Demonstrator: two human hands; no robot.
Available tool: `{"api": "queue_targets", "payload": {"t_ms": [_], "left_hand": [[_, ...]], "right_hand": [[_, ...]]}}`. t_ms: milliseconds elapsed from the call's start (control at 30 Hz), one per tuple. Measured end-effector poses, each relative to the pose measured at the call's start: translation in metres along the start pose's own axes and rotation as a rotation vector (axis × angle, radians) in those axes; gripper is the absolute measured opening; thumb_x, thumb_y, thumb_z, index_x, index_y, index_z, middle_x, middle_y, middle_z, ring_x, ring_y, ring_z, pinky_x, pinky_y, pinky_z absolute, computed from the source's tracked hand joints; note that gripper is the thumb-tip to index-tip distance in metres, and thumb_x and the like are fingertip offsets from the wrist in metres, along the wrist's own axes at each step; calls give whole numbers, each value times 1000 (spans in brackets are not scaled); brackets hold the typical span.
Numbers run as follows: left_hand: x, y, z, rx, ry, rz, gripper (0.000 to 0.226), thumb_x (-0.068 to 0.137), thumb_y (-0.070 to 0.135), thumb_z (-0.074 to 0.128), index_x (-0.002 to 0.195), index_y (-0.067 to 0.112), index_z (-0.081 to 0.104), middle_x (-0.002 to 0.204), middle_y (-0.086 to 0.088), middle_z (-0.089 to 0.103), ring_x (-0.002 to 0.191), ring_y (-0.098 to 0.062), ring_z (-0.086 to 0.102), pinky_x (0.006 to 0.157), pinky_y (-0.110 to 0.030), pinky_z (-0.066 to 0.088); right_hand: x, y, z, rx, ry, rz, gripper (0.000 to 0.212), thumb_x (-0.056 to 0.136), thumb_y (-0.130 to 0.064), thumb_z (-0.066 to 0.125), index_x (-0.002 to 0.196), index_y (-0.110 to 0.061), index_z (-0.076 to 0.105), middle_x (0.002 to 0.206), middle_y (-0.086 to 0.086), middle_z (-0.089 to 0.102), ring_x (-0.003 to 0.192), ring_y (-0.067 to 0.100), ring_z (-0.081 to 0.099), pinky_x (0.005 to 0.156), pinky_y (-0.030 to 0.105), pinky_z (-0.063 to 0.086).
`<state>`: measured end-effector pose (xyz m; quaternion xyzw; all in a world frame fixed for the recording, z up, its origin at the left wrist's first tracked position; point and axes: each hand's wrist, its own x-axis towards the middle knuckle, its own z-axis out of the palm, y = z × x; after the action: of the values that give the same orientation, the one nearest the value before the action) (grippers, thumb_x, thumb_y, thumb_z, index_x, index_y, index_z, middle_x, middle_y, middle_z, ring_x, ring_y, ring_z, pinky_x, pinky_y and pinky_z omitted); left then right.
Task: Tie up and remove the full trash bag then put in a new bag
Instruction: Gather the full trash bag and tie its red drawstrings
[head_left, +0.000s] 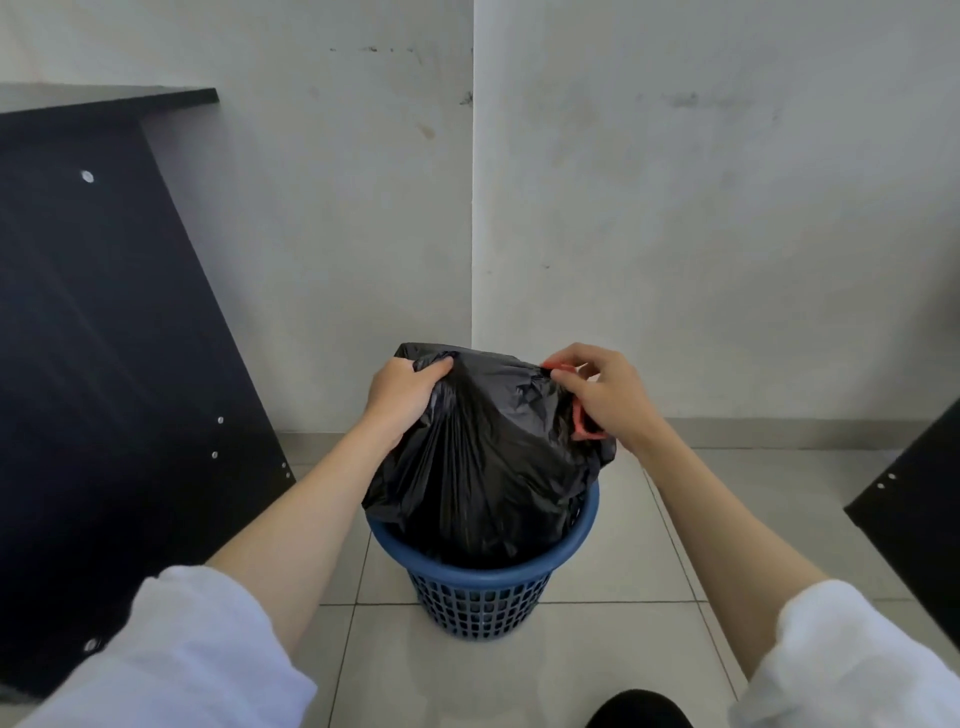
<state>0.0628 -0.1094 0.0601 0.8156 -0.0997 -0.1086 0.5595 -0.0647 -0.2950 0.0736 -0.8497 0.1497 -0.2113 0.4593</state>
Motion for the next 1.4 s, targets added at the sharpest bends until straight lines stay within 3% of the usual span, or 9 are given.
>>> {"api": "queue_targets", "payload": {"t_ms": [100, 200, 367, 600, 767, 867, 1067, 1267, 1400], "left_hand": [[0, 6, 6, 147, 92, -39, 37, 87, 39, 59, 64, 11, 55, 70, -3, 58, 74, -27, 57, 62, -28, 37], [0, 9, 8, 187, 124, -91, 35, 87, 36, 58, 64, 12, 48, 67, -1, 51, 76, -27, 52, 64, -29, 36], [-3, 7, 8, -67, 10, -165, 21, 81, 24, 67, 71, 10, 53, 81, -8, 62, 80, -27, 59, 68, -30, 41], [-12, 0, -6, -295, -39, -226, 18, 87, 22, 65, 89, 4, 64, 84, -10, 67, 73, -22, 62, 62, -26, 47], [-8, -9, 3, -468, 6, -371, 33, 89, 13, 62, 117, -4, 59, 85, -13, 64, 68, -23, 59, 60, -28, 47], [-5, -7, 10, -514, 21, -427, 37, 90, 11, 59, 125, -4, 55, 111, -17, 63, 82, -25, 59, 73, -33, 48], [6, -9, 19, -539, -23, -533, 44, 84, 26, 66, 122, 6, 59, 109, -15, 67, 88, -31, 65, 81, -40, 52], [-7, -1, 21, -532, -55, -464, 55, 84, 32, 69, 128, 4, 54, 120, -17, 64, 103, -33, 64, 81, -42, 53], [-26, 23, 22, -499, -266, -331, 54, 74, 41, 77, 113, 5, 66, 106, -15, 71, 97, -29, 68, 87, -40, 54]], "right_hand": [[-10, -3, 7, -284, 88, -240, 6, 87, -25, 62, 88, -22, 68, 76, -9, 55, 83, 13, 47, 70, 22, 38], [-27, -4, 14, -522, -10, -433, 35, 79, -50, 65, 92, -17, 64, 77, -4, 60, 81, 18, 50, 72, 30, 40], [-30, -6, 36, -692, 10, -253, 29, 90, -31, 60, 111, -13, 51, 98, 7, 66, 92, 31, 59, 67, 34, 38], [-6, 11, 33, -491, 119, 130, 47, 83, -56, 61, 74, -14, 44, 75, 9, 60, 73, 30, 58, 56, 34, 37], [-10, 27, 1, 483, -30, 290, 12, 91, -19, 63, 90, -8, 69, 62, 15, 55, 46, 19, 42, 47, 20, 31], [-12, 33, 6, 416, 90, 241, 13, 93, -6, 57, 92, -3, 70, 52, 3, 55, 36, 10, 45, 42, 17, 35], [-27, 29, 39, -454, 138, -485, 17, 79, -11, 49, 65, -7, 59, 67, 4, 54, 76, 15, 39, 65, 21, 28], [-29, 1, 40, 143, -95, 94, 33, 94, -29, 49, 65, -15, 41, 62, -1, 41, 61, 12, 40, 60, 27, 34], [-26, 0, 46, -15, -83, -62, 43, 90, -16, 63, 55, -17, 37, 53, -8, 35, 48, 4, 34, 53, 21, 27]]}}
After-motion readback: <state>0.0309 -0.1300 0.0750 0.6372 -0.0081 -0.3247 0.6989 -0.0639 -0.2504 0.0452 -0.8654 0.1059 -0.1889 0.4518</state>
